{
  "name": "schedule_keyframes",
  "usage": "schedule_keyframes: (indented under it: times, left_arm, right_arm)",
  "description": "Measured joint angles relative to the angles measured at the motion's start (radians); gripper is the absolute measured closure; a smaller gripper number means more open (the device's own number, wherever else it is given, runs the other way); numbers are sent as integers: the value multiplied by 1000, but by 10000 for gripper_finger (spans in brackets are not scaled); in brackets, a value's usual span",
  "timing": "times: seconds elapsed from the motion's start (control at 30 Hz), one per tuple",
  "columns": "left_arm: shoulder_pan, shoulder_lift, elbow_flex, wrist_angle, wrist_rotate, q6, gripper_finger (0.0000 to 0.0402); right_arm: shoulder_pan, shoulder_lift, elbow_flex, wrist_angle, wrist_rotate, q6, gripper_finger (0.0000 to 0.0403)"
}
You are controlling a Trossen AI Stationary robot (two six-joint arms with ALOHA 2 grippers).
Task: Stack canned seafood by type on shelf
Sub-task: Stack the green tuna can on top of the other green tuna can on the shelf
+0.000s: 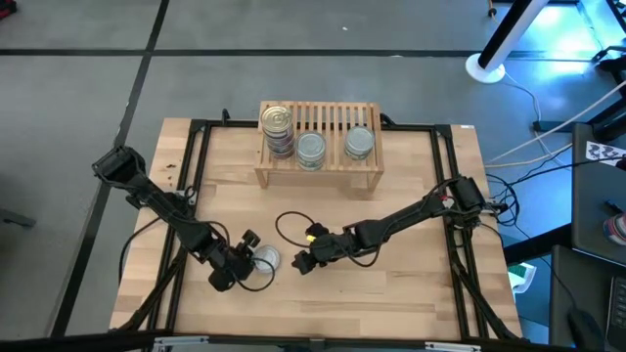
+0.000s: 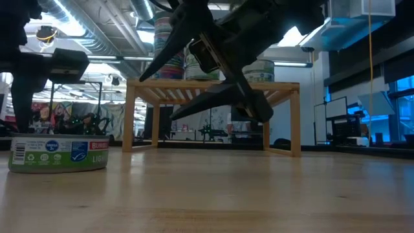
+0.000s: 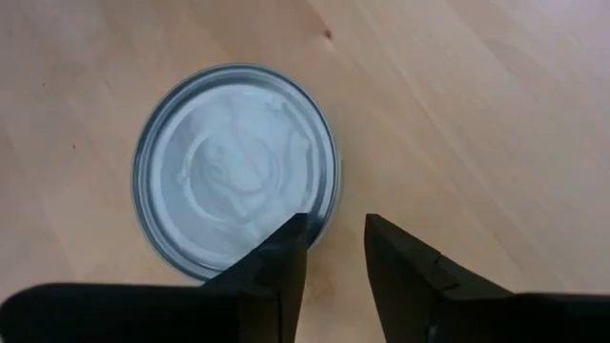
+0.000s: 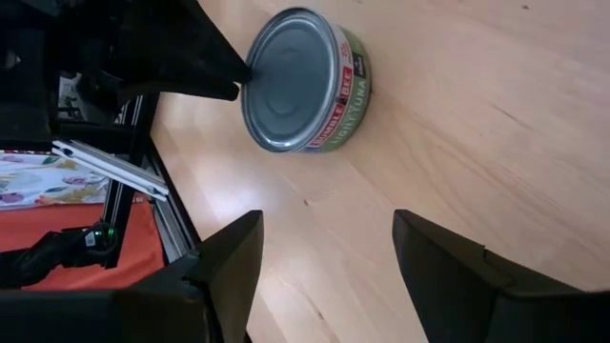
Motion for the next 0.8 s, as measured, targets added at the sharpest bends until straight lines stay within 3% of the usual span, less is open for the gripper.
schedule_keyframes:
  times: [0.27,0.8]
  left_arm:
    - [0,3,0,1,-28,23,303]
    - [0,71,0,41,-204,215,312]
  right_arm:
    - [0,0,0,0,1,0,166]
    - [0,0,0,2,63,129,166]
